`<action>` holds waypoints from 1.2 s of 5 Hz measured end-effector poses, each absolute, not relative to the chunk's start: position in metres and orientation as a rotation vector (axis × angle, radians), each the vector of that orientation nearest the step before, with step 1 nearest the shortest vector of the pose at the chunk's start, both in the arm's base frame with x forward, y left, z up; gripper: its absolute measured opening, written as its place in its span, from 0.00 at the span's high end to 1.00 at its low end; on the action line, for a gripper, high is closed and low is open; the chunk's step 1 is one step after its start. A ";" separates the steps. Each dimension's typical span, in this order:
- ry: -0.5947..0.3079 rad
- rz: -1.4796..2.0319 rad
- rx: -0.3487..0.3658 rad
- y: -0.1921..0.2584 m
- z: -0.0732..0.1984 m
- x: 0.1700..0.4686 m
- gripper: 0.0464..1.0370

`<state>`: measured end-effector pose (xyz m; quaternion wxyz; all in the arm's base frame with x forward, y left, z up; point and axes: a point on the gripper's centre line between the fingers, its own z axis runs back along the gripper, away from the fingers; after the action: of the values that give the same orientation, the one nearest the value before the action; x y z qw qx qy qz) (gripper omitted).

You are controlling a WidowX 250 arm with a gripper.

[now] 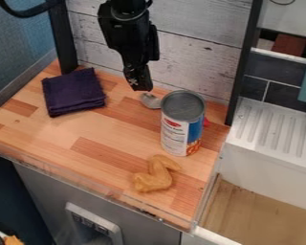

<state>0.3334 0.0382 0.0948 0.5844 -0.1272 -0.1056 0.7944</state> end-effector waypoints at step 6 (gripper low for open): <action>-0.347 2.244 -0.103 0.184 0.053 0.356 0.04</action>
<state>0.3563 0.1838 0.0535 0.4210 -0.0411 -0.1386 0.8955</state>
